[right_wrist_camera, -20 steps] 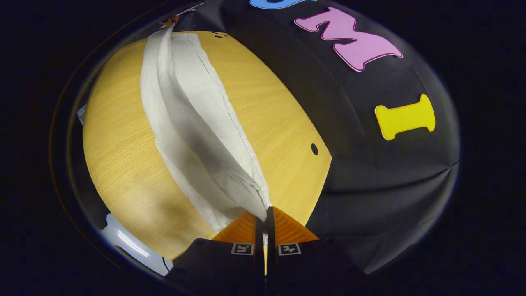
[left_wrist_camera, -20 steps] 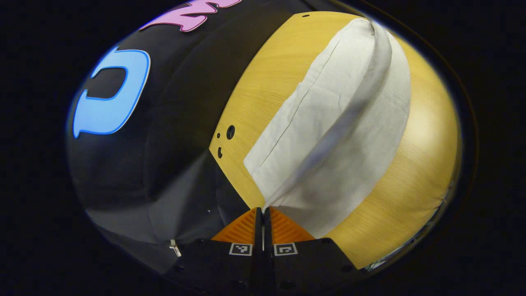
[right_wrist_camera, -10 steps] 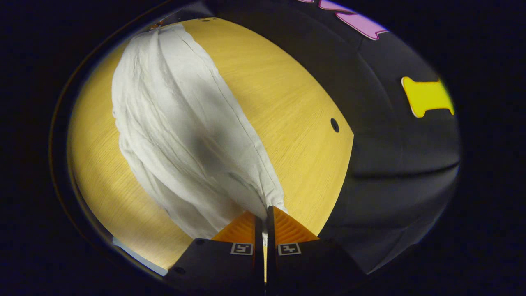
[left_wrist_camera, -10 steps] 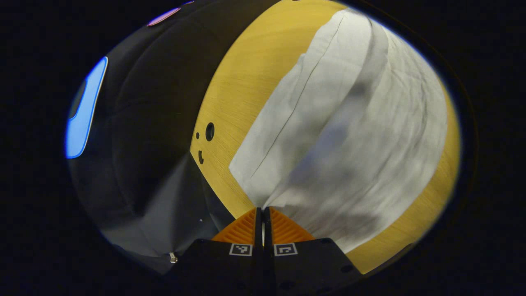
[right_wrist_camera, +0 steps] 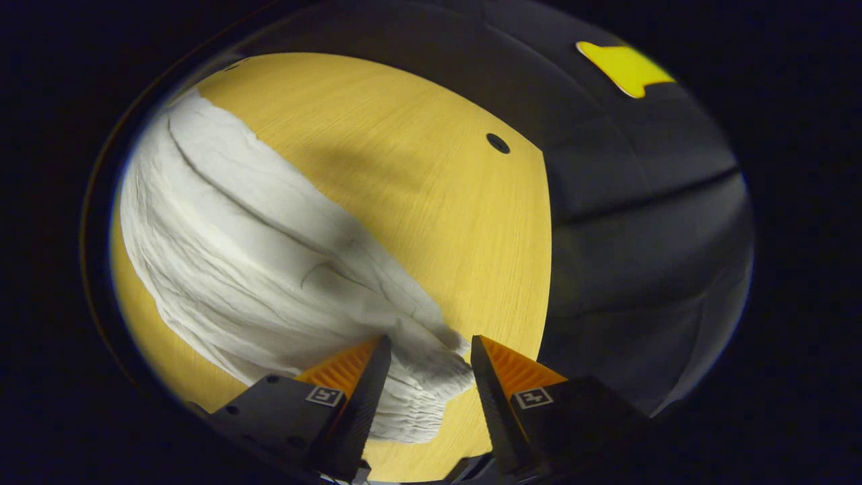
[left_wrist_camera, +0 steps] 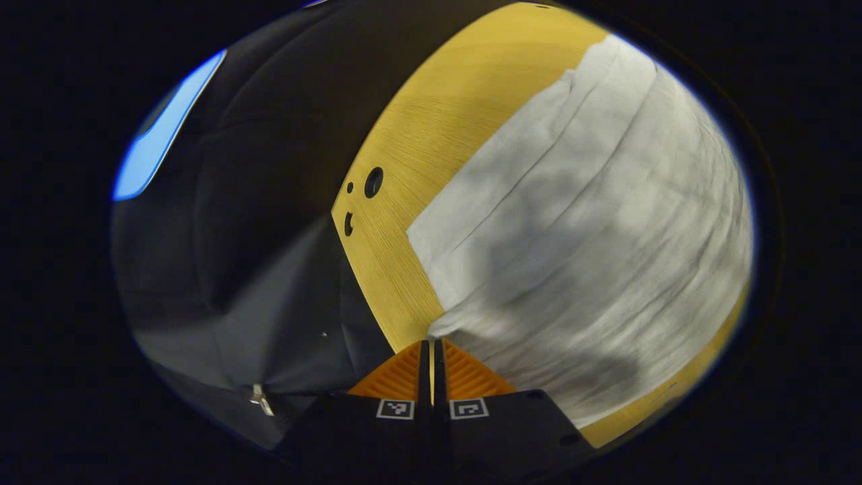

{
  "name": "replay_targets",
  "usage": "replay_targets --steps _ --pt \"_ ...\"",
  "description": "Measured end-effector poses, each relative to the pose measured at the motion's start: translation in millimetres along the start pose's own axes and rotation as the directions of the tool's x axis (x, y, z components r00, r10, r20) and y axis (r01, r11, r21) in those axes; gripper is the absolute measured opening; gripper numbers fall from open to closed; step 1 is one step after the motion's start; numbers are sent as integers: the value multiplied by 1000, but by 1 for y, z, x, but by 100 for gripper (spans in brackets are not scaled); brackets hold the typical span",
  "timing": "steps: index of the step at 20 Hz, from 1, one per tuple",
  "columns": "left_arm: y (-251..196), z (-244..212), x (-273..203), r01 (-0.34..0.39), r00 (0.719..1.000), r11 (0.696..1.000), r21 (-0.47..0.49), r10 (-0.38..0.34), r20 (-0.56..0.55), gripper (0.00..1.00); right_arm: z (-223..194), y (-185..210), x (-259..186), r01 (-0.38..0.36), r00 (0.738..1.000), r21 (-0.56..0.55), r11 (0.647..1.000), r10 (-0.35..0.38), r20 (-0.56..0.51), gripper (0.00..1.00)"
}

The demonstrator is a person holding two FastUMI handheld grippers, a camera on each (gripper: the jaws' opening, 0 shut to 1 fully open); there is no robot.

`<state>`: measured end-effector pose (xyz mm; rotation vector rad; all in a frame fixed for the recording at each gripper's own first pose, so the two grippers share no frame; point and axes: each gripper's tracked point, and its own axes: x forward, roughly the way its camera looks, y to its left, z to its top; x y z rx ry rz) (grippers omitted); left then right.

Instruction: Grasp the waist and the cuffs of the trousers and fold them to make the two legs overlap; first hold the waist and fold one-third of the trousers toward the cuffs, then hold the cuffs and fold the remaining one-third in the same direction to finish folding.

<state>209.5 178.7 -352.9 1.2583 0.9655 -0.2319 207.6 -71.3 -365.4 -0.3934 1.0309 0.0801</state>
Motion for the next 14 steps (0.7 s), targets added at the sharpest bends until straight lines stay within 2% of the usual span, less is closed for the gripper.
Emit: replay_targets --steps 3,5,7,9,11,14 --pt "0 -4 -29 20 998 982 -187 -9 58 5 -7 -7 -18 13 999 215 976 -23 42 82" --pt "-3 -8 -48 37 996 947 -320 -8 89 5 -10 -8 -33 -1 997 388 922 -30 73 82" --pt "-10 -10 -66 69 992 898 -434 -18 121 5 -12 -6 -48 -52 993 563 825 -18 117 83" --pt "-23 -11 -81 116 987 843 -525 -39 155 5 -18 4 -58 -123 987 710 693 12 159 83" --pt "-41 -12 -91 164 981 788 -593 -70 178 5 -22 12 -65 -172 982 805 568 34 186 82" --pt "-68 -18 -105 219 975 669 -710 -116 192 5 -31 35 -60 -202 978 870 449 50 201 83"
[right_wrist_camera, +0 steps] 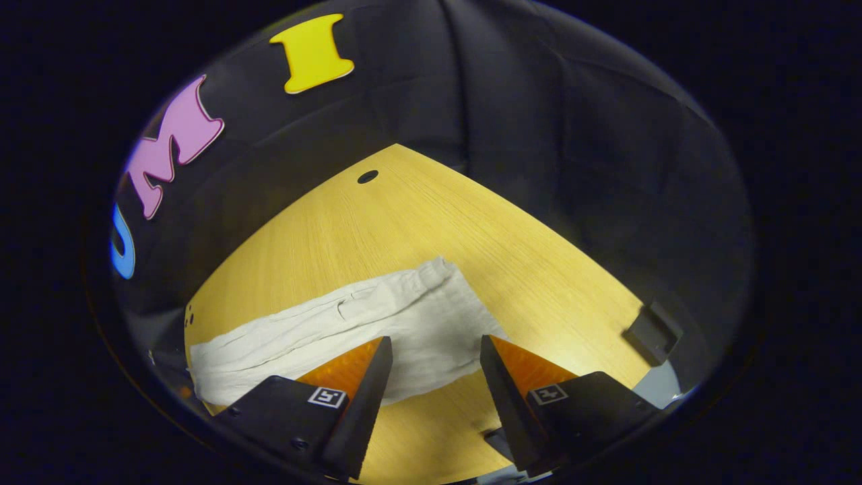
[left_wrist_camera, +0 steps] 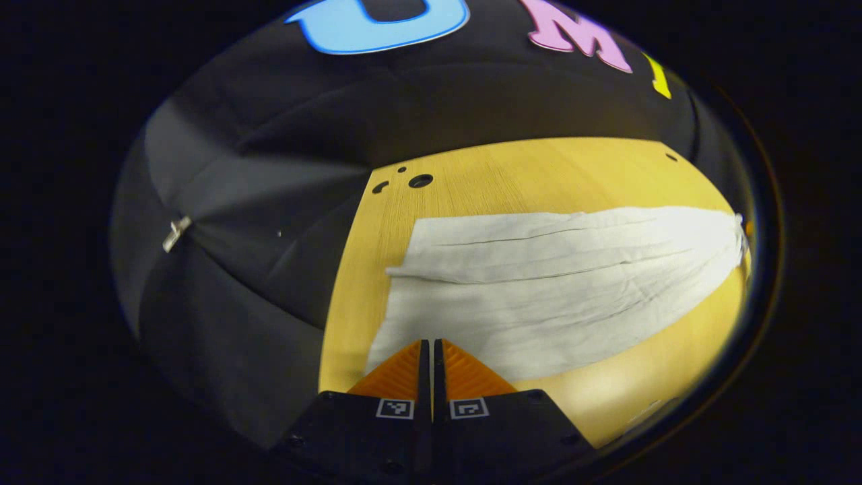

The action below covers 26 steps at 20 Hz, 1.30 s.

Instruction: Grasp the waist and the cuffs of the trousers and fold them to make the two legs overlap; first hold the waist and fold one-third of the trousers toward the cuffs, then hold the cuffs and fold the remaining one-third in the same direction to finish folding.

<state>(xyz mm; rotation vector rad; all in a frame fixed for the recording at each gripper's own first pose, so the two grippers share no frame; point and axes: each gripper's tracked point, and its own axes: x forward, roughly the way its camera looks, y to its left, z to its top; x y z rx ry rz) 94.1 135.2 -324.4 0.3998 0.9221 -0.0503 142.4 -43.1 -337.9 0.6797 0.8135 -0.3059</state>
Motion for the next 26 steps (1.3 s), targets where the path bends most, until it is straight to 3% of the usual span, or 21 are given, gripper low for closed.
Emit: replay_targets --steps 2,5,10,13,15,17,22,26 --pt "-8 -13 -2 31 999 991 -129 -33 -9 5 -9 5 4 -14 1000 55 998 15 -8 83" --pt "-26 -28 -10 112 993 943 -313 -121 -10 5 -16 11 8 -36 999 158 987 38 -9 83" --pt "-47 -49 -12 191 971 821 -538 -237 -16 5 -22 17 13 -55 998 360 931 57 5 83" --pt "-54 -56 -9 204 961 728 -654 -277 -8 5 -28 12 22 -32 999 398 917 37 -6 83" --pt "-56 -56 -5 206 957 668 -715 -290 5 9 -24 12 25 -45 999 431 901 42 17 82" --pt "-59 -54 -2 213 952 597 -773 -307 25 5 -16 15 30 -63 998 485 872 51 37 82" --pt "-68 -43 6 224 942 498 -838 -331 55 5 5 19 46 -100 994 625 775 53 93 83" --pt "-71 -17 13 268 929 378 -886 -343 135 5 12 17 69 -73 997 689 721 31 73 79"
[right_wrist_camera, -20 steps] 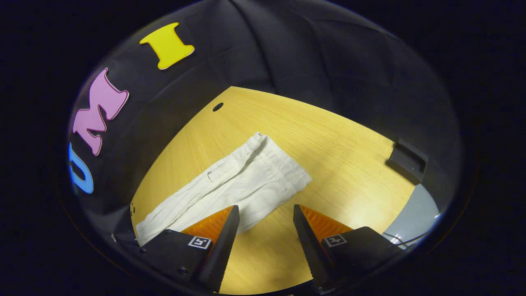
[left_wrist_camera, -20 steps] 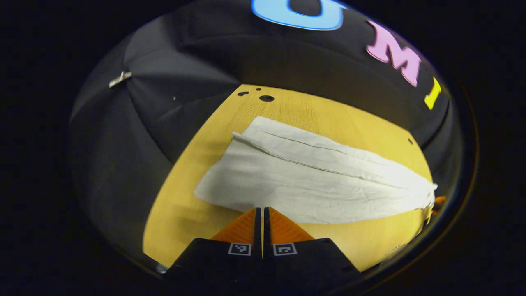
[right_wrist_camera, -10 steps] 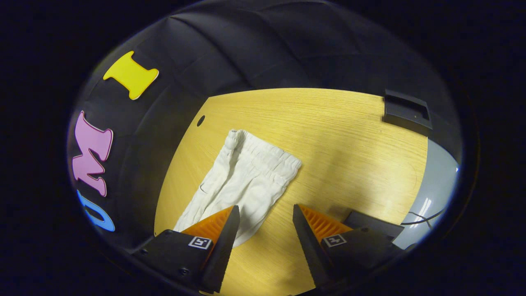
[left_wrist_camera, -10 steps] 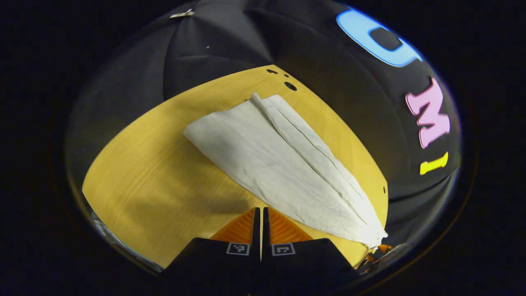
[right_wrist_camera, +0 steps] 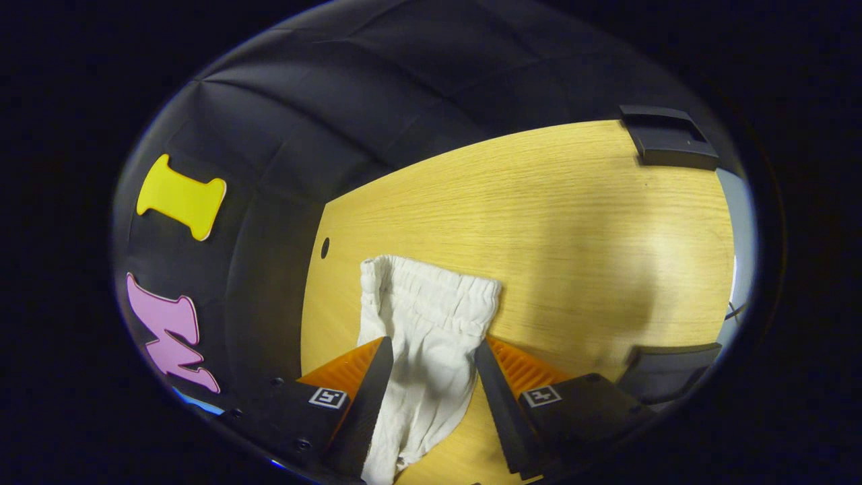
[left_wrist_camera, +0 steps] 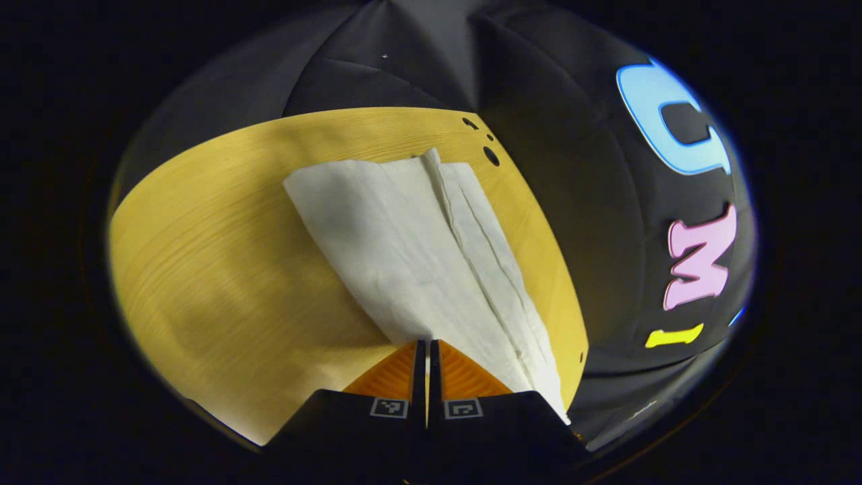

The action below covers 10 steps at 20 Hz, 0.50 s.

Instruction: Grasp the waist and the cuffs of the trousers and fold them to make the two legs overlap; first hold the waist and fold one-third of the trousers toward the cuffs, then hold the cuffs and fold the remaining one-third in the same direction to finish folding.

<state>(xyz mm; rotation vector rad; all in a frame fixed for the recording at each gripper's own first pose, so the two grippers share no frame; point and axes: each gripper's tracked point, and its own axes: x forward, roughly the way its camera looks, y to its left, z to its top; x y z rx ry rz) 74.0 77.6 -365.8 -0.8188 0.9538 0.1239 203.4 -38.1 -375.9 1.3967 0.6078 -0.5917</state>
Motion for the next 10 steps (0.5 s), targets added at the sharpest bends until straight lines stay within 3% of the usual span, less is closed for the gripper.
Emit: replay_targets --steps 1,3,7,9,10 --pt "-2 3 3 7 1000 1000 -31 -7 5 5 -1 -7 3 36 999 -7 999 -36 -14 68" --pt "1 7 13 3 1000 996 -89 -3 9 5 -5 -10 6 54 998 1 999 -54 -13 20" --pt "-1 9 22 32 999 986 -164 -26 37 5 -5 -12 5 45 999 -46 998 -46 -9 20" --pt "-11 15 22 102 994 969 -227 -89 67 10 -6 -12 5 37 999 -26 999 -38 -16 20" --pt "-23 23 21 162 985 952 -260 -142 97 5 -6 -11 4 34 999 -23 999 -35 -21 20"
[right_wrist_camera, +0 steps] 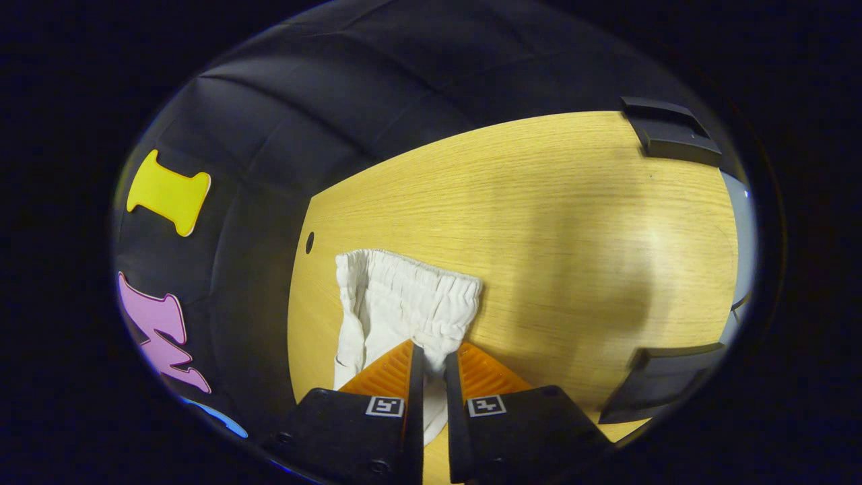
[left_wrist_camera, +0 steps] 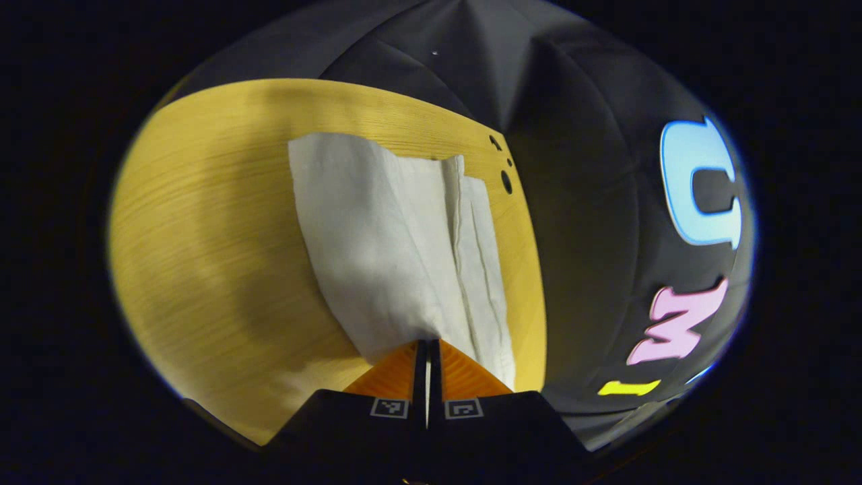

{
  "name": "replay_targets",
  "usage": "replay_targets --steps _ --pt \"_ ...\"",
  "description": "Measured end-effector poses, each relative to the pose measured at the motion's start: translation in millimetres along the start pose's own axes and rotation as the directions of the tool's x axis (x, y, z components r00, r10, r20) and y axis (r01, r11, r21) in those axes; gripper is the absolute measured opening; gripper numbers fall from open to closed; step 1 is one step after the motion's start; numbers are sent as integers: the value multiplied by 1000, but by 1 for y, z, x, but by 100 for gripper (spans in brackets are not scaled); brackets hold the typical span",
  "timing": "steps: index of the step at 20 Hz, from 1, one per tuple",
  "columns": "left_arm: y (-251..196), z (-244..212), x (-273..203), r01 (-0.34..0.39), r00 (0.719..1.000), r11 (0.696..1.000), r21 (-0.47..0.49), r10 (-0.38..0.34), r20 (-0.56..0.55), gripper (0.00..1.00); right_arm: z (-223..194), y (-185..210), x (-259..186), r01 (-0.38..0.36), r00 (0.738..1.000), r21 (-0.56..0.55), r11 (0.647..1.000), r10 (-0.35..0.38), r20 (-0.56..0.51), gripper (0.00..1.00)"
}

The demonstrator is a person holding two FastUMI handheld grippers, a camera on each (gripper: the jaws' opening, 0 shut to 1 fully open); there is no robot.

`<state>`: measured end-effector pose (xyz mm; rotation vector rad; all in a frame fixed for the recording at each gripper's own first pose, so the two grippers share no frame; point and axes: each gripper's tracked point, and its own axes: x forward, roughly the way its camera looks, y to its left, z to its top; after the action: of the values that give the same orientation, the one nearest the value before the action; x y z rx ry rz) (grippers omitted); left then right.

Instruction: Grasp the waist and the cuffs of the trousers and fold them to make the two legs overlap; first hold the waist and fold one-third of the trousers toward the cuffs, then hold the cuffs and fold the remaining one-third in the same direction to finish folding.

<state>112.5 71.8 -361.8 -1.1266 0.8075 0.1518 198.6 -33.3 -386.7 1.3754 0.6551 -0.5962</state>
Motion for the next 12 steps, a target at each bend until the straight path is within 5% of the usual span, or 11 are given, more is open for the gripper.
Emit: replay_targets --steps 2,5,6,8,12 --pt "-24 8 5 110 994 993 -51 -108 23 5 0 0 0 0 1000 -12 1000 0 -2 20" --pt "-13 -3 12 63 998 996 -68 -65 -26 8 0 0 0 7 1000 -19 1000 -7 1 20" --pt "-16 -8 7 72 996 995 -72 -75 -40 0 0 0 0 7 1000 -17 1000 -7 1 20" --pt "-26 -10 -12 117 993 991 -67 -118 -25 11 1 1 0 1 1000 -18 1000 -1 2 20" --pt "2 3 -39 21 999 999 -44 -19 44 77 1 1 1 -3 1000 -17 1000 3 8 19"
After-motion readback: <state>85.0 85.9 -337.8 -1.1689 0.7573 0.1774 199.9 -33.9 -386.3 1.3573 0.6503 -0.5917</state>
